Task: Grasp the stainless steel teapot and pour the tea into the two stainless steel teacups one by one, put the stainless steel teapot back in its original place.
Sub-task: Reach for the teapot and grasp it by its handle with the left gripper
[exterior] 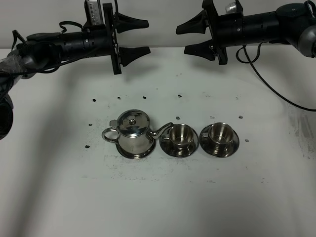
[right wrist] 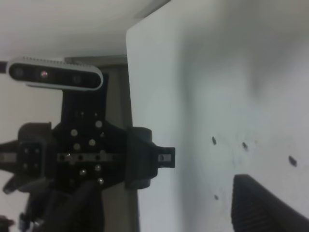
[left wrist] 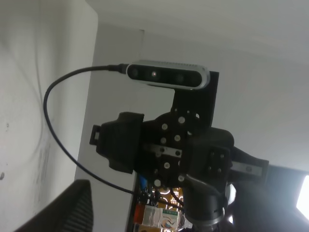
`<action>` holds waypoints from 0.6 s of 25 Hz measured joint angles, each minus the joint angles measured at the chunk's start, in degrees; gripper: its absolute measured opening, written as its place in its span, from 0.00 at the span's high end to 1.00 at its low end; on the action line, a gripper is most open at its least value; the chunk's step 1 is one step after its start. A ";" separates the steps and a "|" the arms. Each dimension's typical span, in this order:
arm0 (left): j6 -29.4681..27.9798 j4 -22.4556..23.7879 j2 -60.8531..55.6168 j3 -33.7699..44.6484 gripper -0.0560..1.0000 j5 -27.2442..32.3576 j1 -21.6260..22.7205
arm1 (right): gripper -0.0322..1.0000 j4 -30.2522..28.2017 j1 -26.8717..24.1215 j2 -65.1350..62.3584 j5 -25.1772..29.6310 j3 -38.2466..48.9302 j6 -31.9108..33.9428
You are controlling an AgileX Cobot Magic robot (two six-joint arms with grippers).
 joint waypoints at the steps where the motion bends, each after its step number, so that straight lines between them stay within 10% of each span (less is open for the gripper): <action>1: 0.28 0.00 0.00 0.00 0.37 0.27 0.00 | 0.41 0.14 0.00 0.00 0.08 0.00 -1.80; 15: 1.38 9.27 -8.91 -1.92 0.44 2.28 7.80 | 0.41 -1.99 -6.34 -12.38 1.34 0.00 -14.11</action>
